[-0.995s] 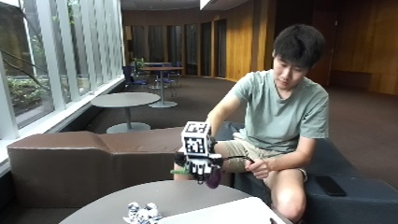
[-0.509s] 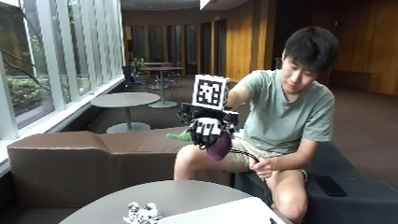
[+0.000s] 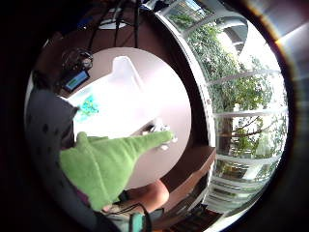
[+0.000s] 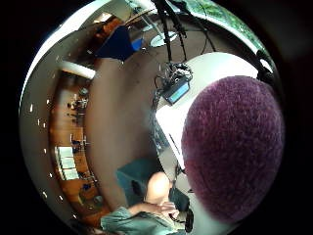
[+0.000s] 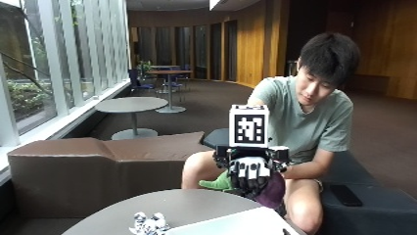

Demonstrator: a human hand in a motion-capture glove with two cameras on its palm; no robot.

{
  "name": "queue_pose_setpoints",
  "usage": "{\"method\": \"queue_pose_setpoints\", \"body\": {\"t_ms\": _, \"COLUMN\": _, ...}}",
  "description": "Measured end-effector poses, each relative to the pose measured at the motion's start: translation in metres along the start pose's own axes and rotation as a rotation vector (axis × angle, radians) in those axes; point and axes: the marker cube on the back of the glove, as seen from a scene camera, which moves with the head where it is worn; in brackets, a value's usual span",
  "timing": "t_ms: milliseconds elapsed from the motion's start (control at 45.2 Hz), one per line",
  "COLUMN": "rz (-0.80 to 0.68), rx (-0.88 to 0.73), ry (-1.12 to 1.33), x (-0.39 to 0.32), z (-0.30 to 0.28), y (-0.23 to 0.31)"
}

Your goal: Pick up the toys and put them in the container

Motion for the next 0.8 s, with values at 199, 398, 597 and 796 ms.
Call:
{"method": "queue_pose_setpoints", "body": {"t_ms": 199, "rz": -0.044, "rx": -0.098, "ry": 0.015, "x": -0.011, "z": 0.022, "y": -0.007}}
{"method": "queue_pose_setpoints", "body": {"t_ms": 398, "rz": -0.048, "rx": -0.190, "ry": 0.093, "x": -0.015, "z": 0.038, "y": -0.003}}
{"method": "queue_pose_setpoints", "body": {"t_ms": 597, "rz": -0.015, "rx": -0.339, "ry": 0.200, "x": -0.010, "z": 0.042, "y": 0.003}}
{"method": "queue_pose_setpoints", "body": {"t_ms": 796, "rz": 0.006, "rx": -0.292, "ry": 0.169, "x": 0.003, "z": 0.025, "y": 0.012}}
